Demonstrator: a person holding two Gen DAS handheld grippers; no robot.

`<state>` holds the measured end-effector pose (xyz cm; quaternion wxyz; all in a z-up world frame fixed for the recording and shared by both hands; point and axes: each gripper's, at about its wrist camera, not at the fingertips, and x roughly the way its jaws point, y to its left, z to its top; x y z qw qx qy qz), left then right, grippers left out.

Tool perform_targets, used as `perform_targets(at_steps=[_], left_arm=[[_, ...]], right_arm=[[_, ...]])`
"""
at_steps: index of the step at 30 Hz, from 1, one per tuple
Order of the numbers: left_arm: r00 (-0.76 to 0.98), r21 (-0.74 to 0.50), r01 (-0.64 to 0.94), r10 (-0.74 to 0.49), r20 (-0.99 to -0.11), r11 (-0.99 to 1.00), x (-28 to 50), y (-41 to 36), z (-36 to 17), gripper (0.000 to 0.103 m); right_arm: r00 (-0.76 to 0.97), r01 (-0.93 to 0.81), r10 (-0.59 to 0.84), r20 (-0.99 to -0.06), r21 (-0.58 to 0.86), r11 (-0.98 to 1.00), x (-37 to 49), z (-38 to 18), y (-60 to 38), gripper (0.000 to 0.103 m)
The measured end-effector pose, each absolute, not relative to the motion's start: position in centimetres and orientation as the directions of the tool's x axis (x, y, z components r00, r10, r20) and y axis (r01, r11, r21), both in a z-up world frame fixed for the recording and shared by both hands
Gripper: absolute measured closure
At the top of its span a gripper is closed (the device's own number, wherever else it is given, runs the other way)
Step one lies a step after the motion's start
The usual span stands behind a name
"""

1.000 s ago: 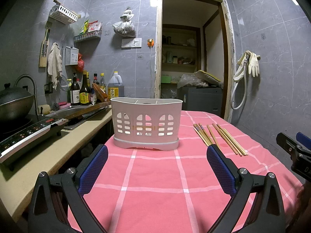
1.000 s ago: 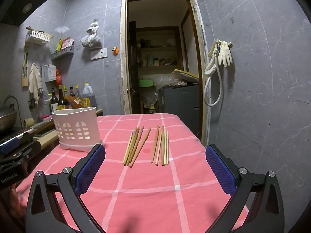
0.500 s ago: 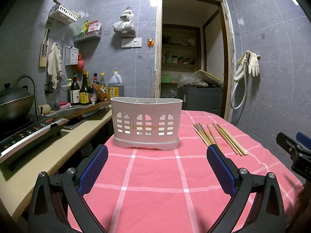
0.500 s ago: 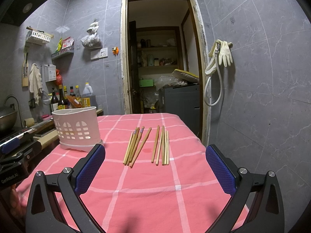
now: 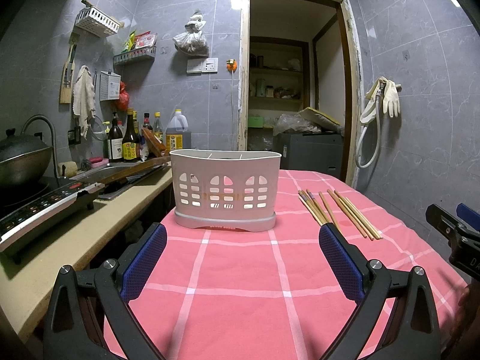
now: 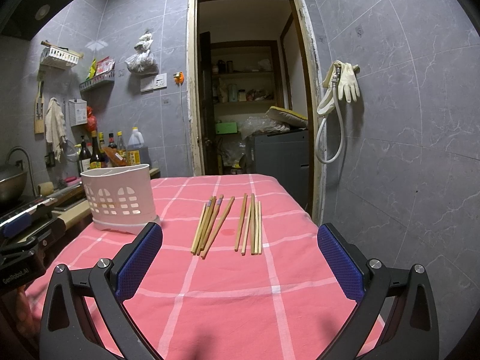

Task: Organize utensils

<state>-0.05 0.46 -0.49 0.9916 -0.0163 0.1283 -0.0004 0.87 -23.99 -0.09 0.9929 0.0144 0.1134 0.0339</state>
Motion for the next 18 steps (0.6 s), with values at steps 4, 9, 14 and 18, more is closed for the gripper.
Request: perform_targets(at_steps=[4,9,14,18], left_arm=[[0.967,-0.031,-0.003,-0.005,-0.255,1.0,-0.03,0.41,-0.46,0.004],[0.967,-0.032,-0.004,-0.004,-0.255,0.999,-0.01,0.38,-0.45,0.004],[0.967,-0.032,-0.004,-0.004,-0.256,0.999,-0.01,0.4,-0.47,0.004],[0.967,-0.032,-0.003,-0.005,-0.256,0.999,0.11,0.53,-0.65,0.004]], right_arm=[[0.972,-0.064,0.07,-0.225,0.037,0.997,0.87,-0.11,-23.98,0.0],[0.972,-0.064,0.071,-0.226,0.037,0.997,0.94,-0.19,-23.94,0.0],[0.971,-0.064,0.071,-0.227,0.038,0.997,0.94,-0.25,-23.89,0.0],[0.971,-0.063,0.07,-0.228,0.038,0.997,1.0,-0.26,-23.85,0.0]])
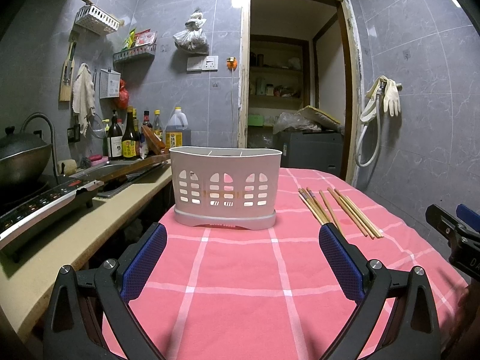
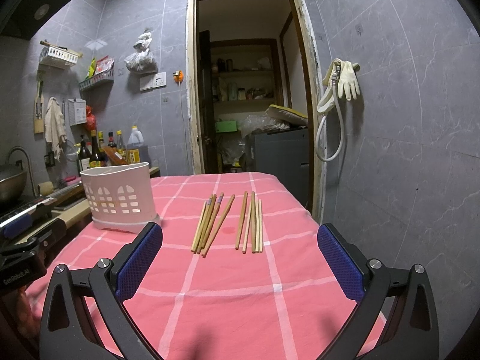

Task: Organize utensils

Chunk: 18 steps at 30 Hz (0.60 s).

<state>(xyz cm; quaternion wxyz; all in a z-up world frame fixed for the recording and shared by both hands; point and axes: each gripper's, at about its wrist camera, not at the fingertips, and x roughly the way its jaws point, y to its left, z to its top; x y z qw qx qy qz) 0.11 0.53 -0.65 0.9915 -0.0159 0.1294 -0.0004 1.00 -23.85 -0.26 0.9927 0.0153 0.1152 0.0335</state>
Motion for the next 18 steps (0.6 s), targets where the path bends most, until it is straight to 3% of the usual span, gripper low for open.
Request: perform_targets(at_steps=[18], left_arm=[[0.965,-0.032,-0.002,-0.006,-0.26,0.999,-0.03,0.59,-1.03,0.004]], right_arm=[[0.971,-0.063,0.07,-0.23,0.039,0.997,1.08,-0.28,-23.8,0.0]])
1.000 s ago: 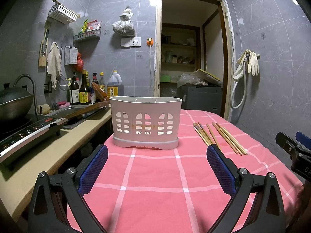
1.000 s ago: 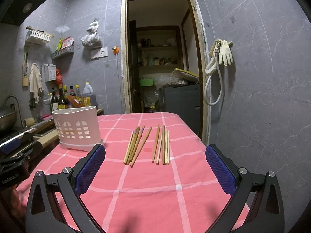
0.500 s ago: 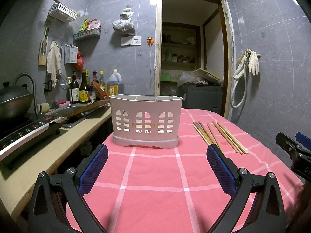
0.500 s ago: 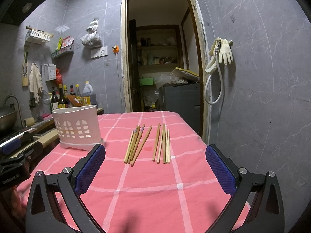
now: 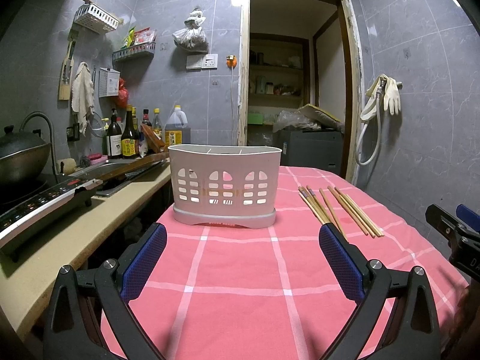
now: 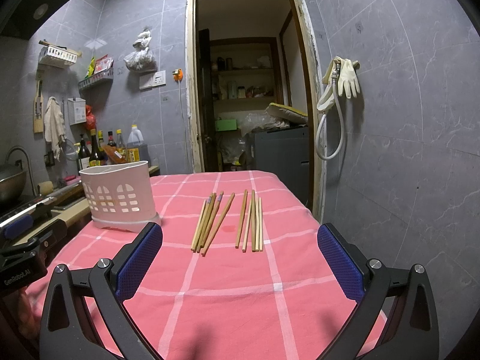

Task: Organize utensils

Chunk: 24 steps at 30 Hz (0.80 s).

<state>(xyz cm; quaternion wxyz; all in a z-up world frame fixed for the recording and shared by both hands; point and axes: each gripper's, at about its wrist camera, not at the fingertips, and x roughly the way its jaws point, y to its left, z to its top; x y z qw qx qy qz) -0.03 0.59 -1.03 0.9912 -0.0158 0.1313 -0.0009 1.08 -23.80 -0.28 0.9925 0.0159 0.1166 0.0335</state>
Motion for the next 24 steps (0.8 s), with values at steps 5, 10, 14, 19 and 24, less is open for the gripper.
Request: perform_targets(at_steps=[5,10,14,19,24], left_arm=[[0.965,-0.032,-0.003,-0.005,-0.261,0.999,0.1,0.5,-0.9,0.004],[0.965,-0.032,-0.003,-0.005,-0.261,0.999,0.1,0.6,-1.0,0.004],[0.964,-0.039,0.001,-0.011,-0.266,0.999,0.6,0.0,-2.2,0.004],[0.966,-0.033,0.002,-0.011,-0.259,0.999,0.7,-0.3,-2.4,0.004],[0.972,-0.014,0.004,-0.007,-0.234,1.0,1.1,-0.4,-1.3,0.004]], right_arm=[[0.97,-0.063,0.071,-0.231,0.04,0.997,1.1,-0.3,-23.8,0.0],[0.97,-0.062,0.069,-0.234,0.04,0.997,1.0,0.0,-23.9,0.0],[0.97,-0.053,0.06,-0.235,0.032,0.998,1.0,-0.9,-23.6,0.0],[0.971,-0.046,0.05,-0.234,0.022,0.999,1.6,-0.7,-23.5,0.0],[0.973,-0.041,0.043,-0.228,0.011,0.999,1.6,-0.3,-23.6,0.0]])
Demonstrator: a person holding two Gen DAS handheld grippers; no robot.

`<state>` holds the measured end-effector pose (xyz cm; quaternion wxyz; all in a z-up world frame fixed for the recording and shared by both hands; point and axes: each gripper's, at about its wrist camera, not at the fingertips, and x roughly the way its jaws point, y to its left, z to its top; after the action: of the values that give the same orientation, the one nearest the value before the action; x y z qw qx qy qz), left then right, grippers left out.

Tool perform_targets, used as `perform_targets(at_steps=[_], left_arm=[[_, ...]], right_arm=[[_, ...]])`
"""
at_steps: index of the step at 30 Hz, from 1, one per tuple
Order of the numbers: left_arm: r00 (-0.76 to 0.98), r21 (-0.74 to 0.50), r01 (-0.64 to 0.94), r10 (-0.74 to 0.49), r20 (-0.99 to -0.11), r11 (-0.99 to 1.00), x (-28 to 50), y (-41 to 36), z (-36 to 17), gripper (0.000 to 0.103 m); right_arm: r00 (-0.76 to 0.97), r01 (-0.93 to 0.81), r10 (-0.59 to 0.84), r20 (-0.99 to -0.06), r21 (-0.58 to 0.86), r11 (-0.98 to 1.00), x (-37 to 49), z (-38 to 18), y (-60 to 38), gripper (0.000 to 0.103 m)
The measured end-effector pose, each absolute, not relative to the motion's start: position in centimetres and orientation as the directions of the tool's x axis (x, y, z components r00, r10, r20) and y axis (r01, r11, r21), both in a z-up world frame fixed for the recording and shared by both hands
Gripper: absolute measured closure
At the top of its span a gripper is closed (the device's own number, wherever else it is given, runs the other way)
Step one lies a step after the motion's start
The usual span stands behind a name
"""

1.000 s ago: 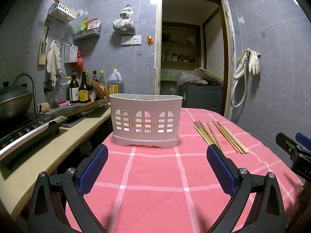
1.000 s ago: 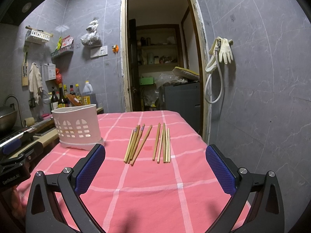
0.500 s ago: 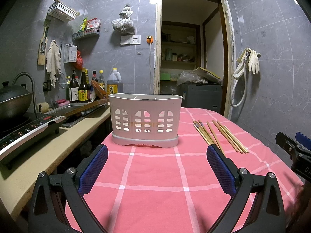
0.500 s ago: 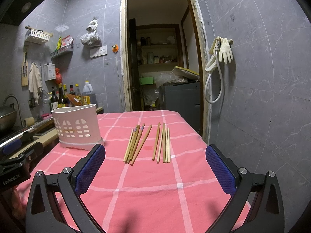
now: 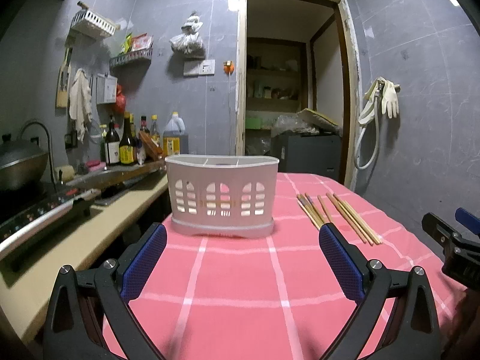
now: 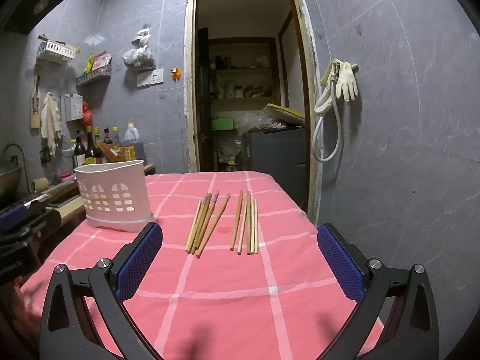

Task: Organize utensils

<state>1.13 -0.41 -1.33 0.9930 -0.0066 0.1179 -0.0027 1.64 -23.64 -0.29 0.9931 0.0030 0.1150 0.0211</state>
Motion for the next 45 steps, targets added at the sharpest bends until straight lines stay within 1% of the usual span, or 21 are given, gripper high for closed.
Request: perform_targets(at_steps=[4,11,17,27,32,35,41,45], left_arm=[[0.975,-0.007,0.017,-0.018,-0.222,1.0,1.7,-0.8,-0.1,0.004],[0.983,-0.01,0.006,-0.008,-0.183,1.0,3.2,-1.8,2.1,0.004],[0.984,-0.001,0.009,-0.009,-0.18,1.0,5.8,-2.6,3.8,0.004],[0.979,0.005,0.029,-0.028,-0.202,1.0,10.0,-4.1,5.1,0.004],[0.978,0.025,0.053,-0.047,-0.202,0.998,11.6,-5.2,5.2,0.004],[0.974,0.035,0.073,-0.063,-0.216,0.997,12.6,-5.8,5.0,0.004],[0.953,0.031,0.129,-0.116,-0.279,0.991,14.6,-7.5,3.9,0.004],[0.939,0.057,0.155,-0.129,-0.32,0.986,16.0,-8.7,2.9,0.004]], right_arm=[[0.976,-0.029,0.029,-0.217,0.002,1.0,1.8,0.3,-24.0,0.0],[0.973,0.004,0.002,-0.229,0.024,1.0,2.9,1.6,-25.4,0.0],[0.971,0.037,-0.032,-0.236,0.015,0.999,4.7,3.1,-26.7,0.0],[0.972,-0.023,0.018,-0.234,-0.018,1.0,8.7,5.0,-27.7,0.0],[0.962,-0.046,0.037,-0.271,-0.028,0.999,10.8,5.3,-28.2,0.0],[0.957,-0.052,0.038,-0.288,-0.04,0.998,12.0,5.2,-28.6,0.0],[0.93,-0.065,0.05,-0.363,-0.03,0.997,14.7,4.4,-30.0,0.0],[0.915,-0.091,0.08,-0.397,-0.01,0.996,16.1,3.8,-30.6,0.001]])
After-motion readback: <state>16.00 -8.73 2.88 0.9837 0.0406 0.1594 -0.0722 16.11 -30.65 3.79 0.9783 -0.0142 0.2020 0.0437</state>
